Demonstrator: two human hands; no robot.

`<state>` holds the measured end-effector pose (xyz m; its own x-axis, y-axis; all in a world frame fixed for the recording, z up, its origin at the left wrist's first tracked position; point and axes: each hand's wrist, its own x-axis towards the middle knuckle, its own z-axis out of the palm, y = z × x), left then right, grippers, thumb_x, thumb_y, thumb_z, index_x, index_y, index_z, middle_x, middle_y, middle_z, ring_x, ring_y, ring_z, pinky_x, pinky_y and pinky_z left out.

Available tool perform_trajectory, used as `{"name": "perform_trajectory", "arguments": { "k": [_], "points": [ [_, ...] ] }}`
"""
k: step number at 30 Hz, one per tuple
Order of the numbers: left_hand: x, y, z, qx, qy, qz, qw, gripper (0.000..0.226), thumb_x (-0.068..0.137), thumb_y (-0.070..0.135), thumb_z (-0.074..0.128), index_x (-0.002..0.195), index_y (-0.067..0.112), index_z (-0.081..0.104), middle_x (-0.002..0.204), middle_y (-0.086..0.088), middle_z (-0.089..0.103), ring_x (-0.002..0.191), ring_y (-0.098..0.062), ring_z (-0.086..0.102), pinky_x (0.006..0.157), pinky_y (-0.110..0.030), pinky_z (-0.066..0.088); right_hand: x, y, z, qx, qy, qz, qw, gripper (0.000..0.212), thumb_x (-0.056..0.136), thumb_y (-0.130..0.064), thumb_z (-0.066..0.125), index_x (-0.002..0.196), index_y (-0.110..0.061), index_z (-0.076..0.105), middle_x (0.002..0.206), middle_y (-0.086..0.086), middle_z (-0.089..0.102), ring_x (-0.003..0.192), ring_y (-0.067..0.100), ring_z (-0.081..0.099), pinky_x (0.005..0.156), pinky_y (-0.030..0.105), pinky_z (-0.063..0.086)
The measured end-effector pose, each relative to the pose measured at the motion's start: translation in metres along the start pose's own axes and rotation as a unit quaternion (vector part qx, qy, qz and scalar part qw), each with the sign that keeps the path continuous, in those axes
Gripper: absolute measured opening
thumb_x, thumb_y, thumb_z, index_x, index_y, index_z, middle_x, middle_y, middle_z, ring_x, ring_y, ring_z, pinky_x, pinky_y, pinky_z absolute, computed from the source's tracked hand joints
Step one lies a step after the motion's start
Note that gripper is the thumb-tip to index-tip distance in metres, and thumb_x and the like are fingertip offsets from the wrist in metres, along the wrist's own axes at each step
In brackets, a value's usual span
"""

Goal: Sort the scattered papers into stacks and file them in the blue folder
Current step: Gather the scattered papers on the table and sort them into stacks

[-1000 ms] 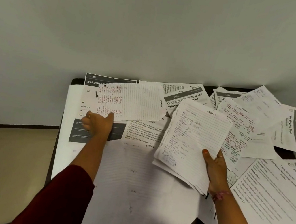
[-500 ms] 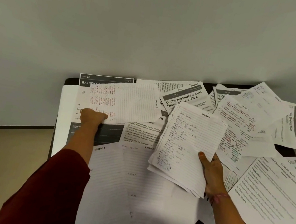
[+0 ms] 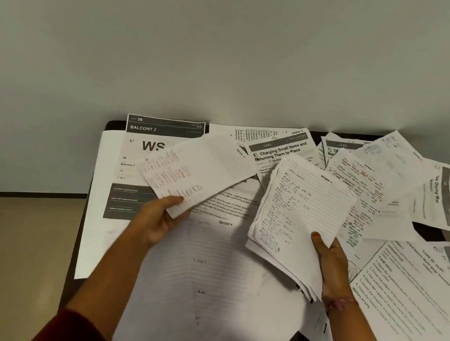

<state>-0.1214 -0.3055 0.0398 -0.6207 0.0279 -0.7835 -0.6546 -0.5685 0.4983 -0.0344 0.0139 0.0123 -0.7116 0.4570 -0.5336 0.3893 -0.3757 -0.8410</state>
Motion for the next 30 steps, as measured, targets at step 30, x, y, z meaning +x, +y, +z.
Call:
{"name": "perform_trajectory", "arguments": {
  "k": [30],
  "points": [
    [-0.121, -0.224, 0.04, -0.089, -0.044, -0.208, 0.973, 0.027, 0.094, 0.0, 0.051, 0.12, -0.008, 0.058, 0.099, -0.023, 0.069, 0.089, -0.031, 0.065, 0.057, -0.036, 0.06, -0.05, 0.036, -0.003, -0.092, -0.127, 0.048, 0.986, 0.023, 0.092, -0.008, 0.059, 0.114, -0.013, 0.063, 0.108, 0.002, 0.07, 0.096, 0.017, 0.068, 0.07, 0.023, 0.056]
  ]
}}
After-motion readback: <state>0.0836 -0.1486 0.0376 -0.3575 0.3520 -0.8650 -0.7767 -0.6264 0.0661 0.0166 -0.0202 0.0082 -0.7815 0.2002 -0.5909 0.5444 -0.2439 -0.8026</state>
